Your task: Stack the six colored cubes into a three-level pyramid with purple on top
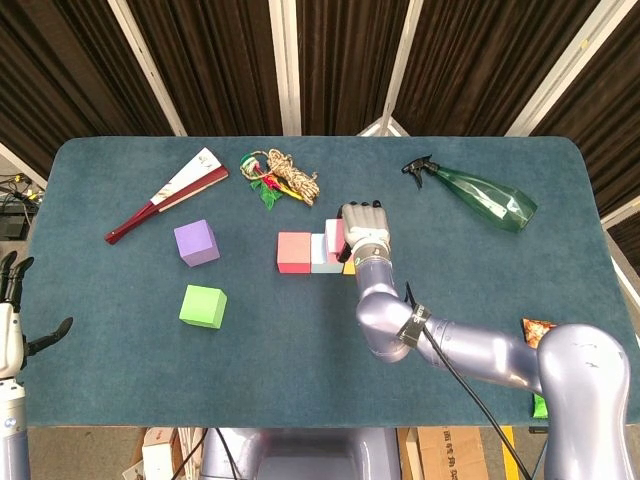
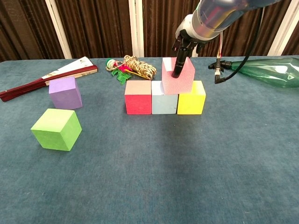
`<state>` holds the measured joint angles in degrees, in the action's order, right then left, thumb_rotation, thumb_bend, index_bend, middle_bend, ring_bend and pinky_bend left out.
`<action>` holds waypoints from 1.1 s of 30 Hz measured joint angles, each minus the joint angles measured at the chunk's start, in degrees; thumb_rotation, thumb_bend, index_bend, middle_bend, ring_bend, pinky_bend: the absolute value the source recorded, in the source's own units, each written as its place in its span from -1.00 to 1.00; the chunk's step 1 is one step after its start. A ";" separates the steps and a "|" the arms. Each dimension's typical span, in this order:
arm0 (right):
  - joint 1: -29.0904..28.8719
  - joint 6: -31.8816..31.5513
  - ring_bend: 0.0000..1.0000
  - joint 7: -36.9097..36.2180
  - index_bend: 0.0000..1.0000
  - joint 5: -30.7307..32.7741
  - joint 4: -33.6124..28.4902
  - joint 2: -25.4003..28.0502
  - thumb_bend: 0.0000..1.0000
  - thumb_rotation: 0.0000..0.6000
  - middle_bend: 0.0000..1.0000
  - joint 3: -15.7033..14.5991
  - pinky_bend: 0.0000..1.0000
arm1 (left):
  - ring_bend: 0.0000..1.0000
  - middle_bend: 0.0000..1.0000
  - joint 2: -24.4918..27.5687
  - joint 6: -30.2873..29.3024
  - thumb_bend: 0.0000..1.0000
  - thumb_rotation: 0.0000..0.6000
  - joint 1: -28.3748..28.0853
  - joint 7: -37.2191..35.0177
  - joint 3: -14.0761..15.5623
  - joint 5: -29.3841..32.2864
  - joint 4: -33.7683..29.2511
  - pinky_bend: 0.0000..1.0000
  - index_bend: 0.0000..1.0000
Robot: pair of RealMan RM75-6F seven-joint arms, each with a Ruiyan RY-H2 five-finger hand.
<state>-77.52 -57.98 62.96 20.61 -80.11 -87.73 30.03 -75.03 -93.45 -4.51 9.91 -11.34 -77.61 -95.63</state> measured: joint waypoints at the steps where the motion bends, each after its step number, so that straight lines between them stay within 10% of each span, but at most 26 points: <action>1: 0.04 -0.06 -0.75 -0.12 -0.43 -0.12 -0.04 -0.01 -0.50 1.00 -0.66 0.05 -1.00 | -1.00 -0.94 0.01 0.00 -0.64 1.00 0.00 -0.01 0.01 0.00 0.00 -1.00 -0.72; 33: 3.37 -3.85 -0.92 -1.43 -0.84 1.58 -15.32 9.42 -0.50 1.00 -1.00 3.42 -1.00 | -1.00 -1.00 0.99 1.14 -0.64 1.00 -0.06 -1.67 0.35 -0.18 -0.02 -1.00 -0.90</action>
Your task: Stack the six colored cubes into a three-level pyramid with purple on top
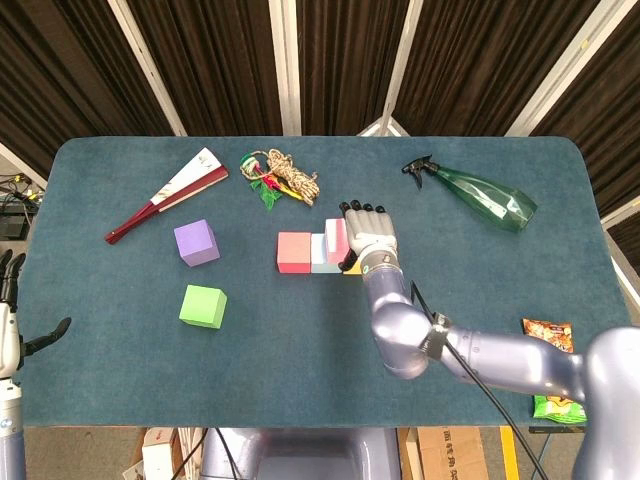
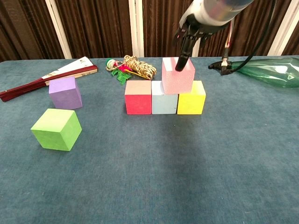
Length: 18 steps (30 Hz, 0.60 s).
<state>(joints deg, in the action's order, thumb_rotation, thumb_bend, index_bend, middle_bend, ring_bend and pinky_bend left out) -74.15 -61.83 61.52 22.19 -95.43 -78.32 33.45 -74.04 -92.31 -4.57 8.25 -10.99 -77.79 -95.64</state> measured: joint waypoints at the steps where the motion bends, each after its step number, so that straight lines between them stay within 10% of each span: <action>1: 0.84 -0.13 -0.92 -0.93 -0.84 -1.23 -1.38 1.00 -0.50 1.00 -1.00 0.12 -1.00 | -1.00 -1.00 0.10 0.29 -0.64 1.00 -0.08 -0.15 0.18 -0.18 0.07 -1.00 -0.91; 18: 23.36 1.68 -0.92 -20.93 -0.84 -28.99 -23.69 23.60 -0.50 1.00 -1.00 -4.17 -1.00 | -1.00 -1.00 0.01 1.77 -0.66 1.00 -0.93 0.29 1.20 -1.22 0.69 -1.00 -0.91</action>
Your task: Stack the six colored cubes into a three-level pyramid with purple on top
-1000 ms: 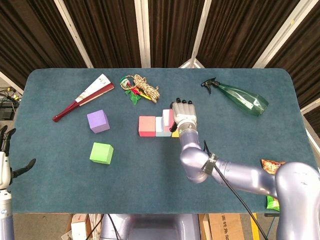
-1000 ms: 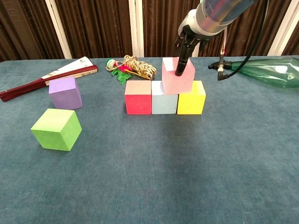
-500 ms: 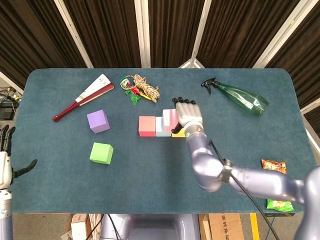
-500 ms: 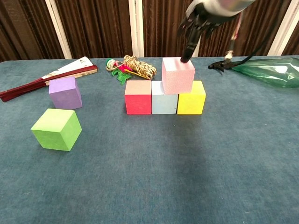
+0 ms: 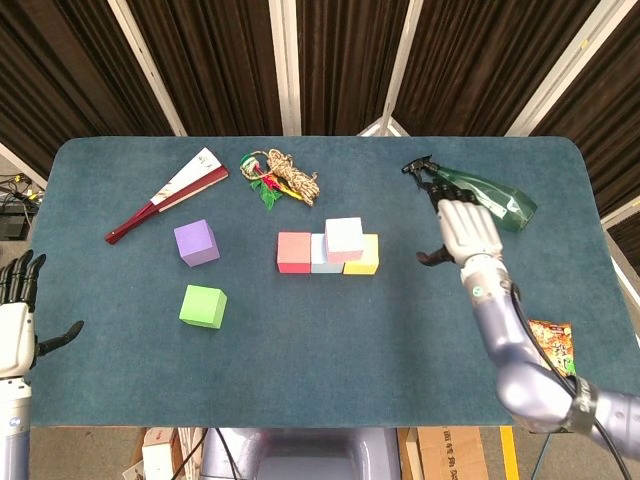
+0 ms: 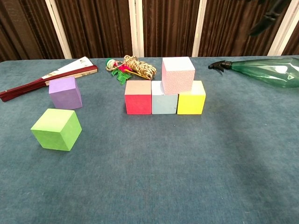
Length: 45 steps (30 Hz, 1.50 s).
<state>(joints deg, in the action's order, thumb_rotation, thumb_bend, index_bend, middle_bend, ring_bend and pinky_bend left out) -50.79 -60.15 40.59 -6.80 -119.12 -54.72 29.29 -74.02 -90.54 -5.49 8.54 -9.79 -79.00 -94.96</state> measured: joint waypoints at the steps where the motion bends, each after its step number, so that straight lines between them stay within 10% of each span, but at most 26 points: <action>1: 0.99 0.19 -0.92 -1.09 -0.84 -1.56 -0.47 0.56 -0.50 1.00 -1.00 -0.39 -1.00 | -1.00 -1.00 0.03 0.11 -0.66 1.00 -0.02 -0.14 -0.01 0.08 0.07 -1.00 -0.91; 15: 8.28 1.65 -0.91 -8.05 -0.78 -18.49 -8.07 0.95 -0.50 1.00 -0.90 -11.90 -1.00 | -1.00 -1.00 0.51 0.84 -0.66 1.00 -0.14 -0.86 -0.62 1.77 0.72 -1.00 -0.90; 32: 9.17 -1.42 -0.91 -12.17 -0.78 -22.72 -6.67 -2.08 -0.50 1.00 -0.90 -17.02 -1.00 | -1.00 -0.96 9.68 9.91 -0.71 1.00 -3.78 -0.38 -0.48 1.83 -6.14 -1.00 -0.86; 45: 25.28 -15.81 -0.91 -26.74 -0.78 -57.39 -0.64 -5.25 -0.50 1.00 -0.90 -24.98 -1.00 | -1.00 -0.97 18.38 23.85 -0.73 1.00 -10.91 6.25 -0.69 9.63 -16.07 -1.00 -0.86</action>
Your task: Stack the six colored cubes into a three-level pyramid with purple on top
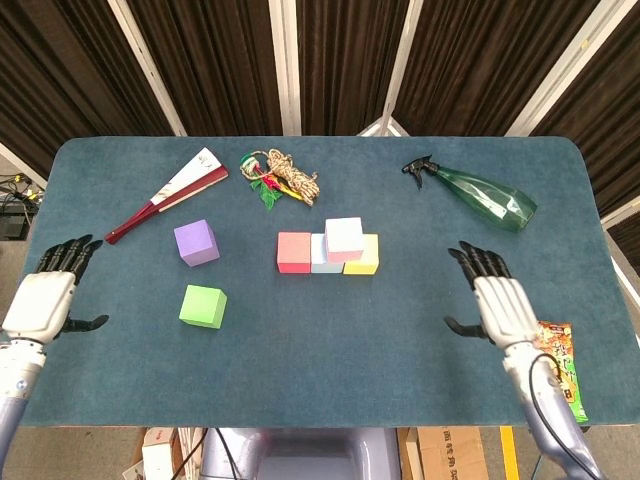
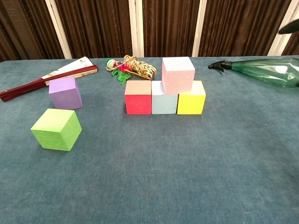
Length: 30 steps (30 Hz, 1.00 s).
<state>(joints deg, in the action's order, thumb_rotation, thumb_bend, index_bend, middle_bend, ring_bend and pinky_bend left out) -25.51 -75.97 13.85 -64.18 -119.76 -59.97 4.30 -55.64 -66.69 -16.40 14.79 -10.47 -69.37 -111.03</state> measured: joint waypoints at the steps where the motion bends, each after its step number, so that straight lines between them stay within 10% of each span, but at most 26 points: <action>1: 1.69 -1.44 -0.91 -1.61 -0.78 -2.70 1.45 -0.55 -0.50 1.00 -0.90 -1.03 -1.00 | -1.00 -0.97 0.27 0.91 -0.73 1.00 -0.41 0.07 0.21 0.13 -0.24 -1.00 -0.86; 12: 14.70 -15.09 -0.91 -12.49 -0.78 -20.71 18.32 -9.84 -0.50 1.00 -0.90 -7.90 -1.00 | -1.00 -0.96 2.80 8.19 -0.84 1.00 -6.96 7.03 1.00 5.99 -5.47 -1.00 -0.86; 30: 18.02 -12.23 -0.91 -9.87 -0.78 -19.36 16.78 -9.84 -0.50 1.00 -0.90 -5.69 -1.00 | -1.00 -0.92 -8.60 8.85 -0.90 1.00 -20.91 25.77 3.67 24.91 -4.22 -1.00 -0.88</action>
<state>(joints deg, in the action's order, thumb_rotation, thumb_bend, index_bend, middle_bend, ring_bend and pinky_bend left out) -7.49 -88.20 3.98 -83.54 -102.98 -69.80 -1.39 -64.24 -57.84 -37.31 40.56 -6.81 -44.46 -115.25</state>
